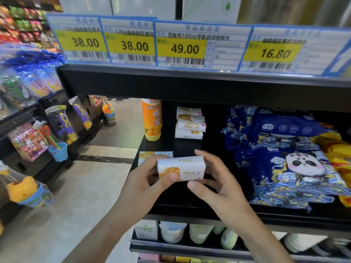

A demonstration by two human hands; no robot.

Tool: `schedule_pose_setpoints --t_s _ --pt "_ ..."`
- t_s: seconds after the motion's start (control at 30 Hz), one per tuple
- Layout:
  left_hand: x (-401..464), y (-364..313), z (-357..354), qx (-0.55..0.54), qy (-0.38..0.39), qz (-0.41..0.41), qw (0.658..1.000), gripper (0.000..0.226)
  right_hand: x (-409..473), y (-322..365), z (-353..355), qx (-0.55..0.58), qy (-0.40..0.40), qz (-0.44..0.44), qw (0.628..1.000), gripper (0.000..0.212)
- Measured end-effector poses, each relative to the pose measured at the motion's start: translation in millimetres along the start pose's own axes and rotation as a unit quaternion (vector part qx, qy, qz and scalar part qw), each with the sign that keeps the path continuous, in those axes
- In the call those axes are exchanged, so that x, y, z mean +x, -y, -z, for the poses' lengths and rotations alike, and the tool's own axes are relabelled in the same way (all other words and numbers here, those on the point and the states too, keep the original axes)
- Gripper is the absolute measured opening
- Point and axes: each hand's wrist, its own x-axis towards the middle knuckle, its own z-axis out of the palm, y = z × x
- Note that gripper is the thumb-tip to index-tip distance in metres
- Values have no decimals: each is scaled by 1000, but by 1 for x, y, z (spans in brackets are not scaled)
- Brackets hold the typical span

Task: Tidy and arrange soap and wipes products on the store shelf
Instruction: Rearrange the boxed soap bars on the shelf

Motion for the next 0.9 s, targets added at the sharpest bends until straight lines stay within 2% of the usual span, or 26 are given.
schedule_pose_setpoints --t_s 0.17,0.33,0.57,0.7,0.9 --pt "0 2 0 28 5 30 999 40 2 2 1 51 -12 -8 999 48" --pt "0 1 0 50 20 44 998 48 2 0 0 85 -35 -31 995 42" --pt "-5 -3 -2 29 27 9 999 65 5 -1 1 108 -78 -56 990 46" --pt "-4 2 -1 70 51 -17 996 89 6 -1 1 108 -74 -66 989 51" --pt "-3 9 0 87 41 -27 995 87 8 -2 1 112 -75 -78 988 57"
